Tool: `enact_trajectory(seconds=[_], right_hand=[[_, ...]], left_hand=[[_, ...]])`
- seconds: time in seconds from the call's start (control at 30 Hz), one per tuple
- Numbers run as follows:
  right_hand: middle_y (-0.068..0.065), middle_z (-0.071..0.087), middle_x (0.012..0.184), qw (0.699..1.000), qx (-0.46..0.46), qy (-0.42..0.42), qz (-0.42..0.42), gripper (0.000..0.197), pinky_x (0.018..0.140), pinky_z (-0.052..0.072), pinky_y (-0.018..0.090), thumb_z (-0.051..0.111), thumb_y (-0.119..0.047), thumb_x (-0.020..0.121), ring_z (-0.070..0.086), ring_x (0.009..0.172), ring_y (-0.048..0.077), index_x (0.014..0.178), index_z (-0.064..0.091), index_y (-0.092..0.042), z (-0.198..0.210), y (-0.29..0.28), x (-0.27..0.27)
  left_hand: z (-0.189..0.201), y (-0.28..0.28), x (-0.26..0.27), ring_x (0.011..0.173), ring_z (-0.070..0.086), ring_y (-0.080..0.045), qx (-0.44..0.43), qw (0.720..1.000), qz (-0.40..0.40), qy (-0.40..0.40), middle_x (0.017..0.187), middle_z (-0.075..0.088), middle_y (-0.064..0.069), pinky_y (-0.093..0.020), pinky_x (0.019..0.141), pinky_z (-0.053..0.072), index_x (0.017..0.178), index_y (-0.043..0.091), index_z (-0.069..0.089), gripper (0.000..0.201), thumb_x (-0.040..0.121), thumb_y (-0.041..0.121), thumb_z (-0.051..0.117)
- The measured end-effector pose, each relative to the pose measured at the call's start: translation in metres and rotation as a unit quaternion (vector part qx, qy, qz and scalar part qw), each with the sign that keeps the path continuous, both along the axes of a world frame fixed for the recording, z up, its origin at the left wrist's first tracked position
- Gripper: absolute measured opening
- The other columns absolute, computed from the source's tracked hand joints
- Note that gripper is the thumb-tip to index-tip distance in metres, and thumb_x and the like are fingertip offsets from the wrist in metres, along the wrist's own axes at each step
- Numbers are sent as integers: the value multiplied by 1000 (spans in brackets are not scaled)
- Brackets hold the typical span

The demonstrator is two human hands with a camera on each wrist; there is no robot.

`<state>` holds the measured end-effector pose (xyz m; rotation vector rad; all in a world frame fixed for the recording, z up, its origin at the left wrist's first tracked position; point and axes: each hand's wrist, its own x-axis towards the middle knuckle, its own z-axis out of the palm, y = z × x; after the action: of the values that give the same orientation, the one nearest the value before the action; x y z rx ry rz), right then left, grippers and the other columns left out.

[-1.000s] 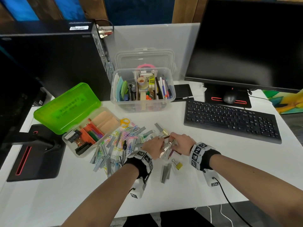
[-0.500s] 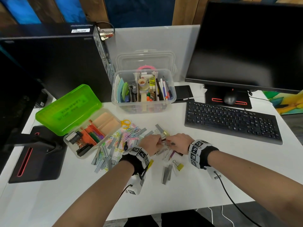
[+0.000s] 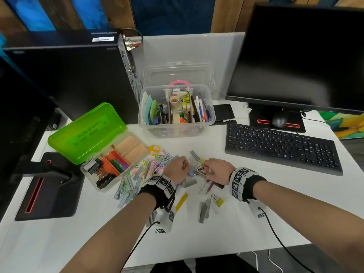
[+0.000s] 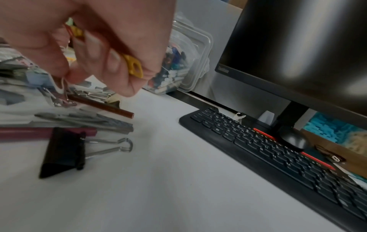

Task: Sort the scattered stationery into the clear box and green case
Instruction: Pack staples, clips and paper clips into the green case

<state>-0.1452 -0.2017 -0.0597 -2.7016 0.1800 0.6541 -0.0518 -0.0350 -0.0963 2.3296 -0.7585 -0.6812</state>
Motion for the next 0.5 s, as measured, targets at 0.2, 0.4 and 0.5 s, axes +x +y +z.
enact_trajectory(seconds=[0.2,0.4,0.5], right_hand=[[3,56,82,987,114,-20,-108,10,75,45,34,53,-14,83,54,80,24,75,48,-14,-3,1,6],[4,56,80,975,157,-34,-151,12,69,39,27,53,-12,87,52,78,20,75,51,-12,-6,7,13],[-5,55,70,963,201,-18,-177,23,70,40,26,58,-12,85,53,75,17,64,53,-21,-6,8,17]], left_hand=[[0,-4,1,70,54,-27,-22,998,10,54,82,60,-8,-30,61,38,102,9,49,14,101,17,38],[14,-6,-1,64,49,-19,-82,992,40,88,72,53,-2,-31,62,37,95,9,52,39,97,47,45],[14,-6,-1,63,46,-17,-88,994,8,63,69,51,-4,-30,61,35,90,11,53,24,96,35,53]])
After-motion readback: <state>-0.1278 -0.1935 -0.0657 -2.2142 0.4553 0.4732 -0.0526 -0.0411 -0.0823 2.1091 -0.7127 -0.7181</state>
